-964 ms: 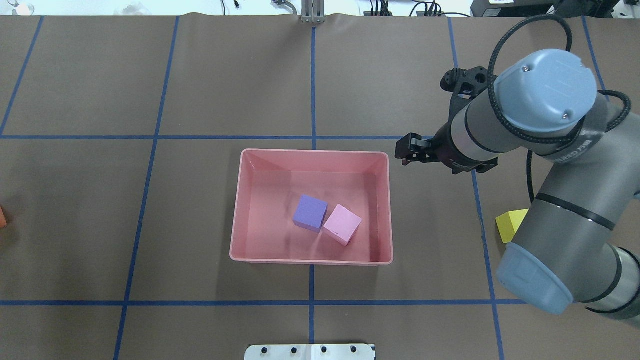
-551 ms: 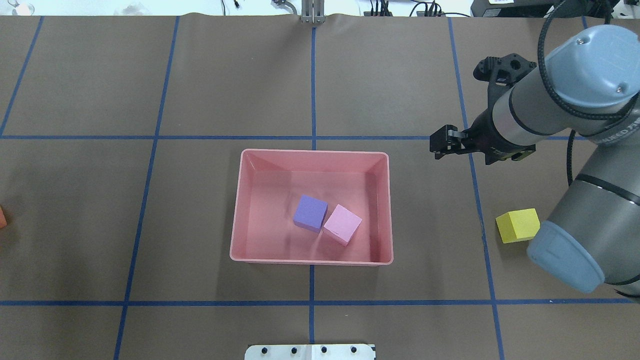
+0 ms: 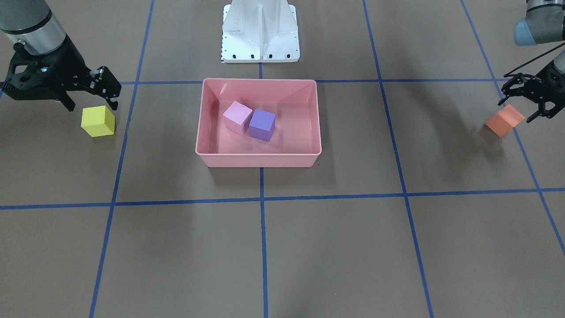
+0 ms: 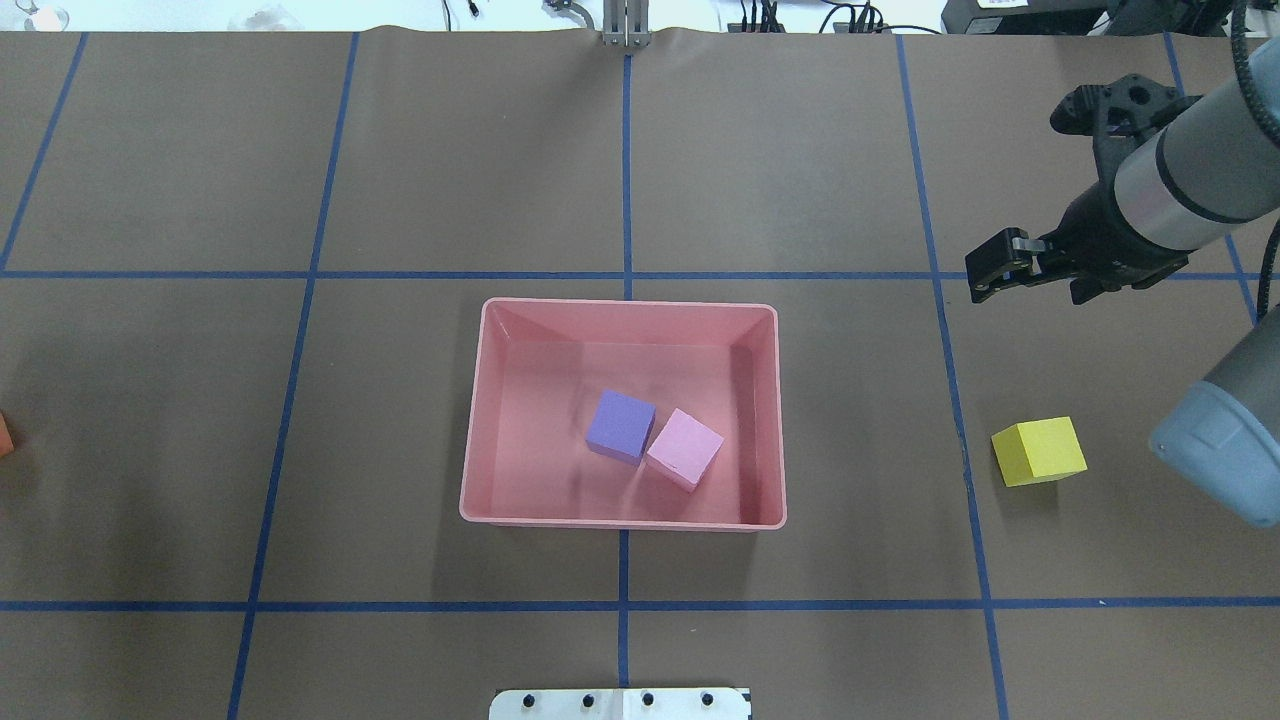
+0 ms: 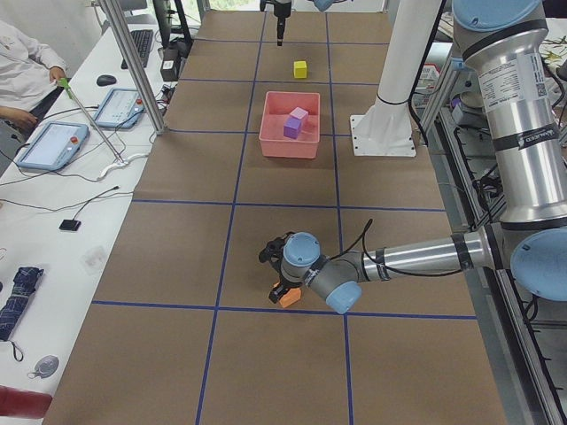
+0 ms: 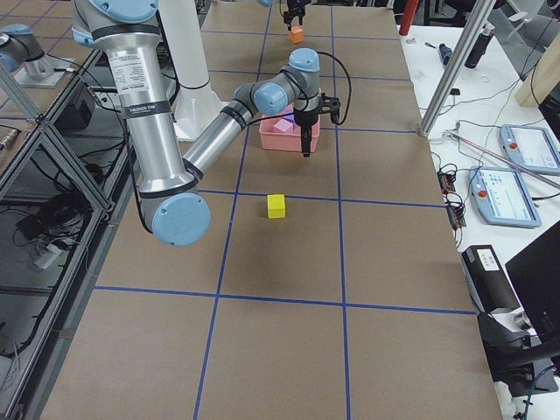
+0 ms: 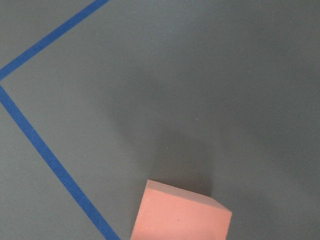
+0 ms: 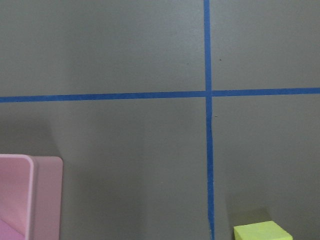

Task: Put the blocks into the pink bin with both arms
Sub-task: 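Open the right gripper and raise it away from the bin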

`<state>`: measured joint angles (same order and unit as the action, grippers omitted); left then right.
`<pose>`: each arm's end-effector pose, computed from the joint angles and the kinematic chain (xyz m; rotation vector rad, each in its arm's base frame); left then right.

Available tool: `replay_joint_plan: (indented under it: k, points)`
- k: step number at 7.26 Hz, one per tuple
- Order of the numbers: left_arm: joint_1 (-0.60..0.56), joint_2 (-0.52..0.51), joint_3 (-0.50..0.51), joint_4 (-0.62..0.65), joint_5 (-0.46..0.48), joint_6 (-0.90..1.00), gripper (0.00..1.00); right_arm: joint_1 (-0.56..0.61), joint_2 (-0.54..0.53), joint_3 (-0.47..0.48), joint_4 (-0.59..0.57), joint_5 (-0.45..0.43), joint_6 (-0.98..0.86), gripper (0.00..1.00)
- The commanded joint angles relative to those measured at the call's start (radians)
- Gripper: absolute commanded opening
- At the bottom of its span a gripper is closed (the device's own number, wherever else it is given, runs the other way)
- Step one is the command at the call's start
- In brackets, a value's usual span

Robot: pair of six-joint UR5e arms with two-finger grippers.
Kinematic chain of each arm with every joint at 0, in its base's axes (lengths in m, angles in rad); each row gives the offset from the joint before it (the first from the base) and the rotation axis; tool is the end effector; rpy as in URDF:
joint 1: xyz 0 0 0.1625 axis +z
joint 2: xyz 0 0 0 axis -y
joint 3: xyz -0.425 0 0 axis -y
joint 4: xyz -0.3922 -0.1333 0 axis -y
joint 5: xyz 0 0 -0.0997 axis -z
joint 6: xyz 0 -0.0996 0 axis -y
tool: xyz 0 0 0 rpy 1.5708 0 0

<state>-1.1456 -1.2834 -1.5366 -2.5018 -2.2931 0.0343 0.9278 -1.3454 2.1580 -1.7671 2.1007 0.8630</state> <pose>0.0937 -0.3705 0.6982 0.4429 0.8128 0.6467 -0.2308 -0.4464 0.3045 0.0882 -0.7848 0.0452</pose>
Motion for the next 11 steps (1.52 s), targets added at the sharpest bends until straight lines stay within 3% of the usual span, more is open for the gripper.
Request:
replay_joint_plan:
  k: [1, 4, 11]
  points:
    - [0.006, -0.022, 0.009, 0.003, 0.006, 0.036, 1.00, 0.019, -0.014, 0.000, 0.002, 0.010, -0.021, 1.00]
    - [0.006, -0.076, 0.081, 0.001, 0.040, 0.038, 1.00, 0.019, -0.015, -0.001, 0.000, 0.010, -0.019, 1.00]
    - [0.023, -0.093, 0.131, 0.009, 0.029, 0.021, 0.98, 0.026, -0.014, -0.007, -0.002, 0.015, -0.054, 1.00]
